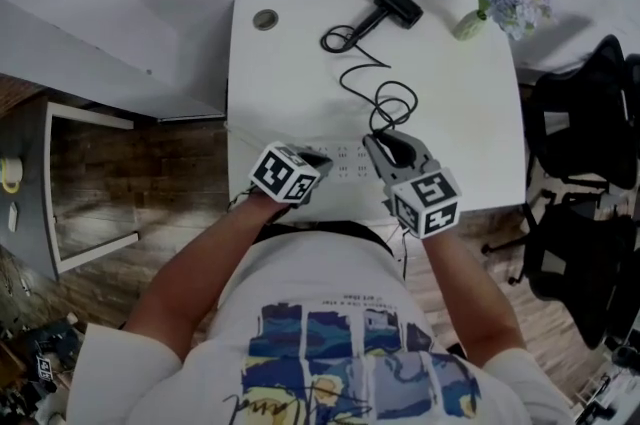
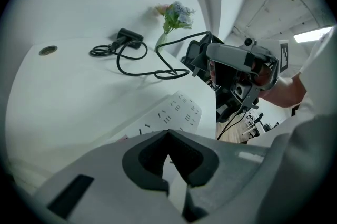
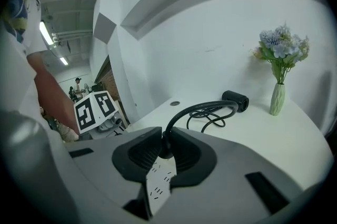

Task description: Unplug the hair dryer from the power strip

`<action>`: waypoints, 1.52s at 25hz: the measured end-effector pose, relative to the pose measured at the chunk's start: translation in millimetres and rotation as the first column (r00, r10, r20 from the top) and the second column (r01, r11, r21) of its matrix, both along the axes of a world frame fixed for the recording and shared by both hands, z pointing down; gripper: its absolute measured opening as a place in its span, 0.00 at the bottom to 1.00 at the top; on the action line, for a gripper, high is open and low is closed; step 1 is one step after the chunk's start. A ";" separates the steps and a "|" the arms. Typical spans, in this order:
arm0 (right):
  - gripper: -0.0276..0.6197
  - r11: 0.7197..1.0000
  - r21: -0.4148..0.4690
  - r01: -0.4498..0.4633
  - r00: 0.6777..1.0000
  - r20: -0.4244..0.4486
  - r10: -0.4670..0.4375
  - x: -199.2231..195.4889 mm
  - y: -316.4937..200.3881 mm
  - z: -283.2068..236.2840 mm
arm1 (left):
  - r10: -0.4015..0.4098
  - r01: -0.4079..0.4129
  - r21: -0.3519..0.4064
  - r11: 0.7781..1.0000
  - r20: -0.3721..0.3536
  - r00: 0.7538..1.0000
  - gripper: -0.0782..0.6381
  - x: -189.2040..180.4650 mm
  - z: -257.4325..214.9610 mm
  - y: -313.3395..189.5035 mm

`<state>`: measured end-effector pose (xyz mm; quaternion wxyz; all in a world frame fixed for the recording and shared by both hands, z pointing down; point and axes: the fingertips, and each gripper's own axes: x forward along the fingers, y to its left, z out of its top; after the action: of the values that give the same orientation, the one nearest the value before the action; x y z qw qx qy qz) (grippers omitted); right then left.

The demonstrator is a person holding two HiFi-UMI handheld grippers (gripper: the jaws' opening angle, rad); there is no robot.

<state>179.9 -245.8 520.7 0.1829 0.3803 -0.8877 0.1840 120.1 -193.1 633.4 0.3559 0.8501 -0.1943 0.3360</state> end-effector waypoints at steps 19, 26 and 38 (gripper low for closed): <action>0.13 1.000 -0.002 -0.012 0.998 0.059 0.012 6.7 2.0 -13.0 | 0.001 -0.001 -0.002 1.000 0.003 1.000 0.11 -0.9 1.2 0.9; 0.13 1.000 0.002 -0.008 0.998 0.058 0.008 6.2 3.5 -14.1 | 0.001 -0.001 -0.003 1.000 0.003 1.000 0.11 -1.5 1.0 1.0; 0.12 1.000 -0.007 -0.014 0.997 0.074 0.014 9.6 4.9 -12.2 | -0.001 0.001 0.004 1.000 0.005 1.000 0.11 -1.5 -0.2 1.0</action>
<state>189.6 -240.9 508.5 0.1497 0.3788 -0.8907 0.2021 118.5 -192.1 633.3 0.3538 0.8499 -0.1963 0.3376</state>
